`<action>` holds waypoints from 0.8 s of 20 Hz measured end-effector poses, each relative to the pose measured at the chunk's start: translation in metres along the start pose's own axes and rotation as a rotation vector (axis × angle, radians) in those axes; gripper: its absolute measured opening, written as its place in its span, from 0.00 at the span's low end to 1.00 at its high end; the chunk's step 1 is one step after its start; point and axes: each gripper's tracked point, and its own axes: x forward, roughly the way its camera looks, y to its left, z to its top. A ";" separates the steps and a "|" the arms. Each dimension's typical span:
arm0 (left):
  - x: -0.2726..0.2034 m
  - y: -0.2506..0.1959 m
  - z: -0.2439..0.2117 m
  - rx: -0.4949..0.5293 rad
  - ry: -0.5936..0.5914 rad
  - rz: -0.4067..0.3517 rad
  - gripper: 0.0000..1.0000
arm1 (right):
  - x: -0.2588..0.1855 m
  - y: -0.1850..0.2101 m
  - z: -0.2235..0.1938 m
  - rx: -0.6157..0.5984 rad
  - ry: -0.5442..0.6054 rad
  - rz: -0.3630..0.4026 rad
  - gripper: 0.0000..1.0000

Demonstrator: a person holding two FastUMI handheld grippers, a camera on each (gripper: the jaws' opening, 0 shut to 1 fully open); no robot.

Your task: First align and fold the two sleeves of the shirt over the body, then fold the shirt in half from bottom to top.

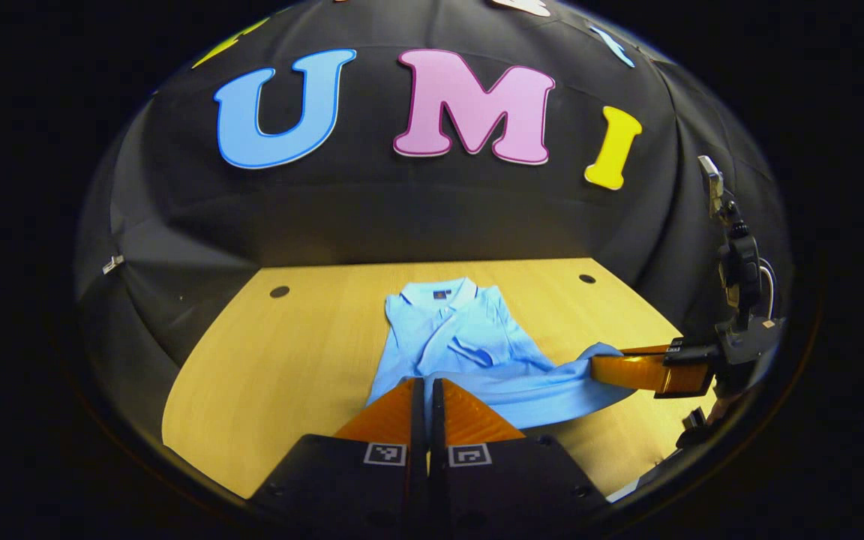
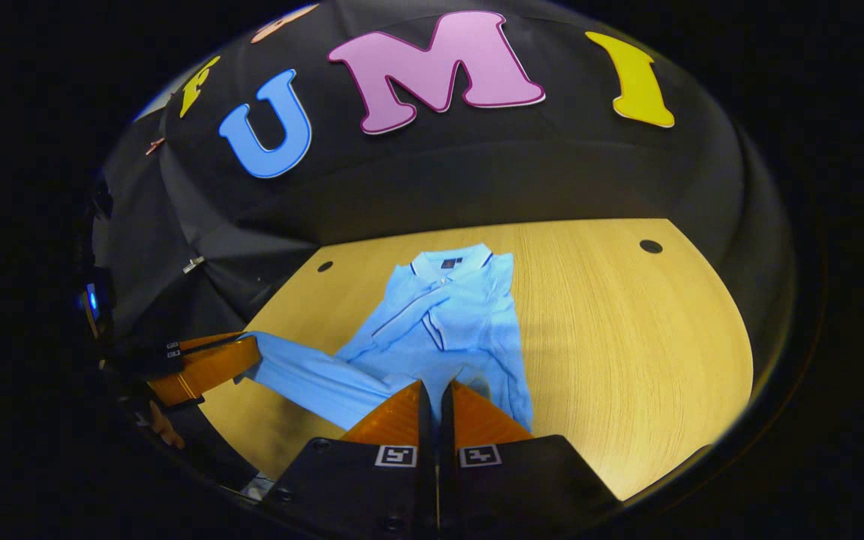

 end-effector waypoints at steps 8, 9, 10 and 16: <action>0.094 0.030 0.078 -0.025 -0.086 0.016 0.06 | 0.083 -0.007 0.107 -0.027 -0.131 0.044 0.06; 0.108 0.035 0.084 -0.031 -0.094 0.021 0.06 | 0.096 -0.010 0.118 -0.028 -0.149 0.048 0.06; 0.124 0.039 0.088 -0.038 -0.095 0.026 0.02 | 0.107 -0.013 0.124 -0.028 -0.155 0.054 0.06; 0.217 0.059 0.101 -0.055 -0.117 0.047 0.06 | 0.193 -0.040 0.142 -0.071 -0.169 0.019 0.06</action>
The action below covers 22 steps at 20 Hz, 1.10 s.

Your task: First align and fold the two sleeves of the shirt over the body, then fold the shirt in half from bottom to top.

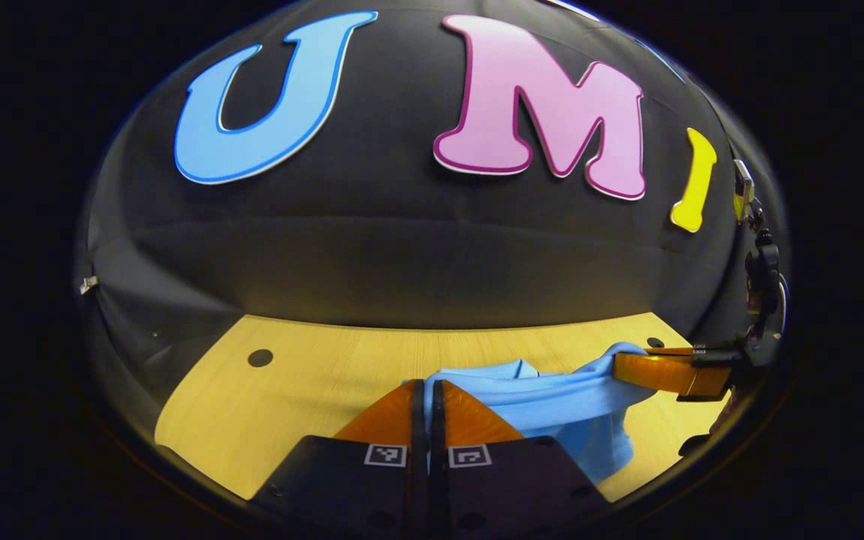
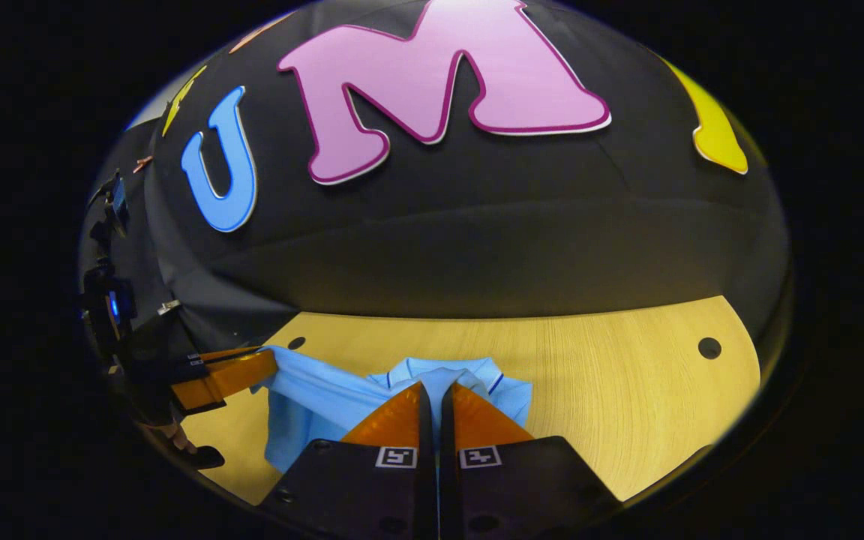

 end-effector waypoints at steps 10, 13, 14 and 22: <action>0.119 0.004 -0.032 -0.035 0.046 -0.082 0.06 | 0.104 -0.054 0.003 -0.048 0.008 -0.155 0.06; 0.143 0.009 -0.047 0.069 0.095 -0.058 0.06 | 0.121 -0.054 -0.010 -0.064 0.041 -0.160 0.05; 0.147 0.007 -0.049 0.085 0.103 -0.052 0.06 | 0.125 -0.054 -0.017 -0.080 0.055 -0.169 0.06; 0.138 0.002 -0.056 0.045 0.137 -0.053 0.57 | 0.118 -0.062 -0.038 -0.127 0.116 -0.223 0.33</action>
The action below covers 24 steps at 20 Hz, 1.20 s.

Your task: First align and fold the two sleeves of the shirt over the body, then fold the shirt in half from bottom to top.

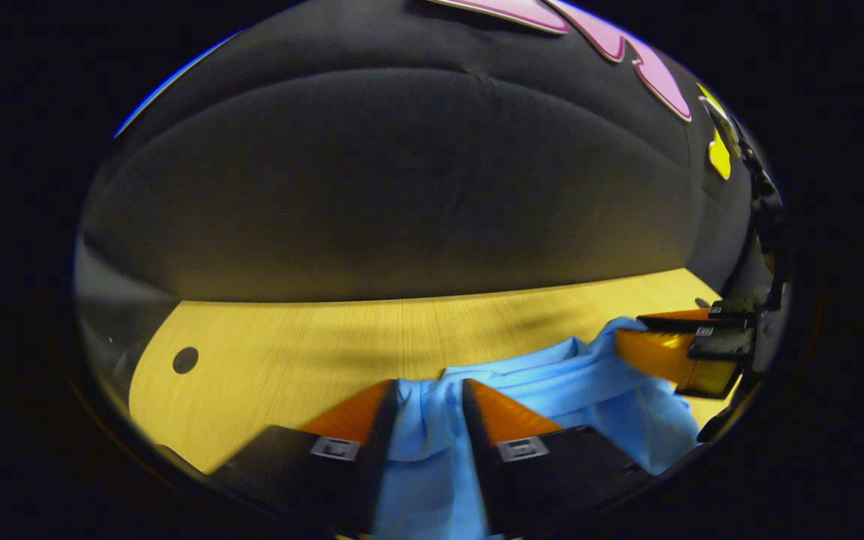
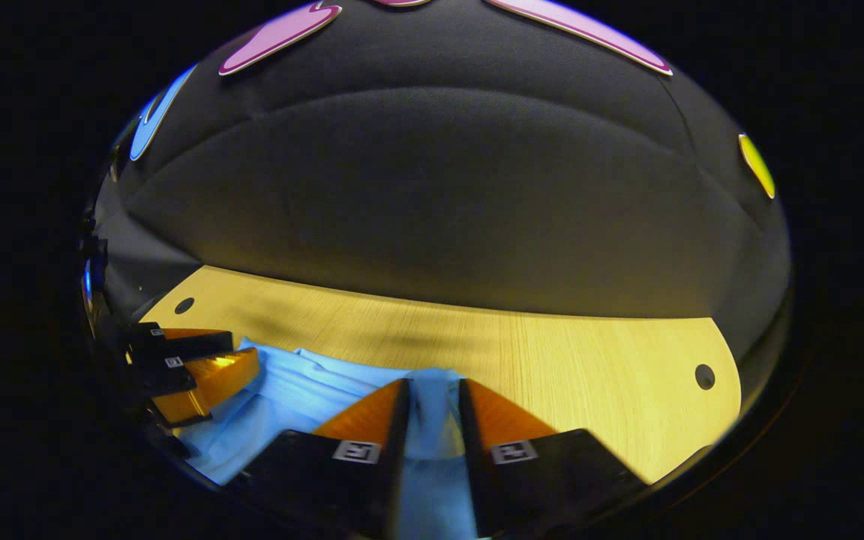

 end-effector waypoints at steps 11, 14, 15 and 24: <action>-0.145 0.020 0.068 -0.015 -0.233 -0.002 0.96 | -0.145 0.000 0.015 0.013 -0.102 -0.074 0.97; -0.206 0.025 0.074 -0.015 -0.290 -0.005 0.97 | -0.199 0.013 0.032 0.052 -0.150 -0.061 0.97; -0.229 0.025 0.072 -0.024 -0.308 -0.006 0.97 | -0.216 0.017 0.037 0.054 -0.160 -0.053 0.97; -0.416 0.010 0.022 -0.067 -0.348 -0.030 0.96 | -0.407 0.030 0.075 0.077 -0.286 -0.095 0.97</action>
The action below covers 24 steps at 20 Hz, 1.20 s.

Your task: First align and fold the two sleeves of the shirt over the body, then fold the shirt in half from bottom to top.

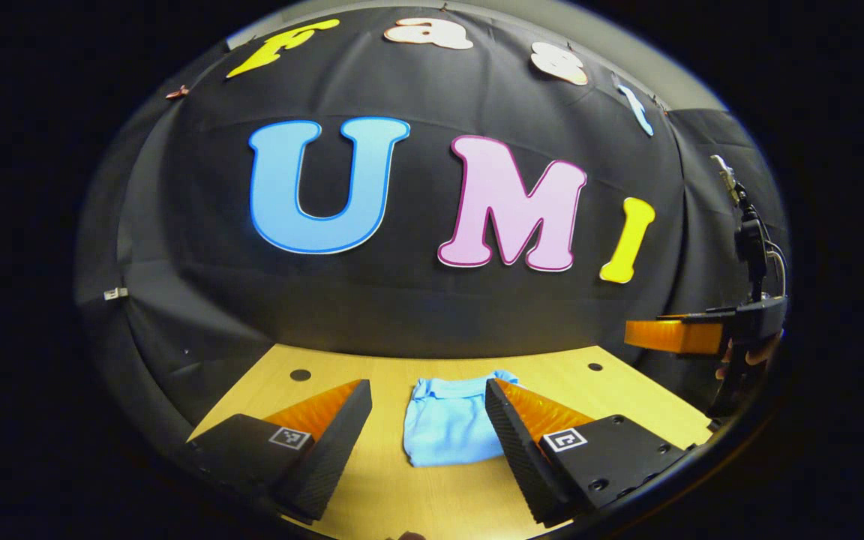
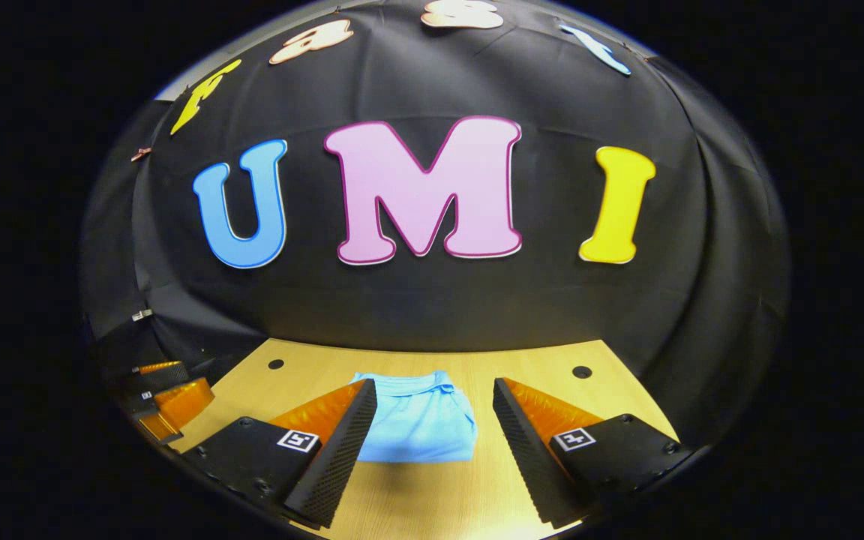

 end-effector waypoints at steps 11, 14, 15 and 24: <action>-0.179 -0.013 -0.001 0.021 -0.012 0.025 0.96 | -0.165 0.021 0.016 0.034 -0.057 0.016 0.99; -0.213 -0.015 0.009 0.064 -0.033 0.037 0.97 | -0.201 0.022 0.012 0.059 -0.089 -0.004 0.99; -0.221 -0.018 0.013 0.079 -0.049 0.034 0.97 | -0.210 0.023 0.007 0.060 -0.090 -0.015 0.99; -0.249 -0.010 0.011 0.066 -0.042 0.077 0.97 | -0.267 0.033 -0.027 0.046 -0.100 -0.049 0.99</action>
